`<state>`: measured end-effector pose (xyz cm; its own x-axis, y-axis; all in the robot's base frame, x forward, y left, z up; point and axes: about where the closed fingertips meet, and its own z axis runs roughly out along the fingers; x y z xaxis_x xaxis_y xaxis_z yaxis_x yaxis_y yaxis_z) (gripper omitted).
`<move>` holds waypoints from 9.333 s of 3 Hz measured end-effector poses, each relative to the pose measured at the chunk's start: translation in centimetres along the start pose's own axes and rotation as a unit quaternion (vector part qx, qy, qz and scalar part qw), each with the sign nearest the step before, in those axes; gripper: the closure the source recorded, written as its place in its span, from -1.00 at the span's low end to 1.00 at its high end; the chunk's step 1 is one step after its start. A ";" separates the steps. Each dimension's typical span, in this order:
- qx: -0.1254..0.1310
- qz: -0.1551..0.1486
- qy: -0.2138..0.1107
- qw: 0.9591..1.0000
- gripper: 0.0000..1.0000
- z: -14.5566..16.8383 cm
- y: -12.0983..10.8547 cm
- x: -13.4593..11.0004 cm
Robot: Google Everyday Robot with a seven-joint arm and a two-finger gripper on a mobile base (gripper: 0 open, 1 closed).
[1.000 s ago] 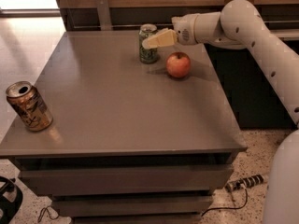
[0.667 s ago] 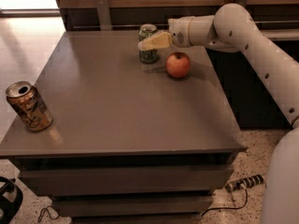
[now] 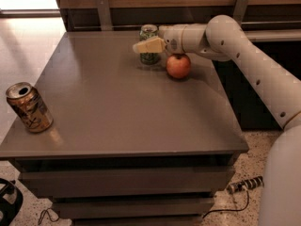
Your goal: Move green can near orange can
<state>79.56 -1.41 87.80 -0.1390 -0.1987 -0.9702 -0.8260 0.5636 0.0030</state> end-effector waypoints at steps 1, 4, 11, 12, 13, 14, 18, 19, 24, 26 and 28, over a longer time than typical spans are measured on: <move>-0.002 0.000 0.001 1.000 -0.21 0.2 0.2 0.0; -0.005 0.000 0.001 1.000 1.00 0.5 0.4 -0.1; 0.005 -0.031 0.006 0.999 1.00 -0.6 0.9 -3.6; 0.004 -0.040 0.004 0.999 1.00 -2.7 1.7 -5.9; -0.004 -0.040 0.000 0.999 1.00 -4.4 3.4 -7.4; -0.023 -0.035 -0.009 0.999 1.00 -5.0 6.5 -8.1; -0.060 -0.073 -0.015 0.995 1.00 -1.6 19.9 -5.3; -0.066 -0.075 -0.012 0.995 1.00 -1.4 22.7 -4.5; -0.106 -0.035 -0.018 0.994 1.00 1.3 35.0 -0.4; -0.109 -0.036 -0.017 0.993 0.27 1.5 35.6 -0.4; -0.112 -0.038 -0.017 0.993 -0.66 1.6 36.0 -0.5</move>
Offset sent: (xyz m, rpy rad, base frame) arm -0.0002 0.0029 -0.0001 -0.0002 0.0006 0.0040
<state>50.75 20.25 88.02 -0.0551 -0.2042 -0.9774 -0.9347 0.3547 -0.0214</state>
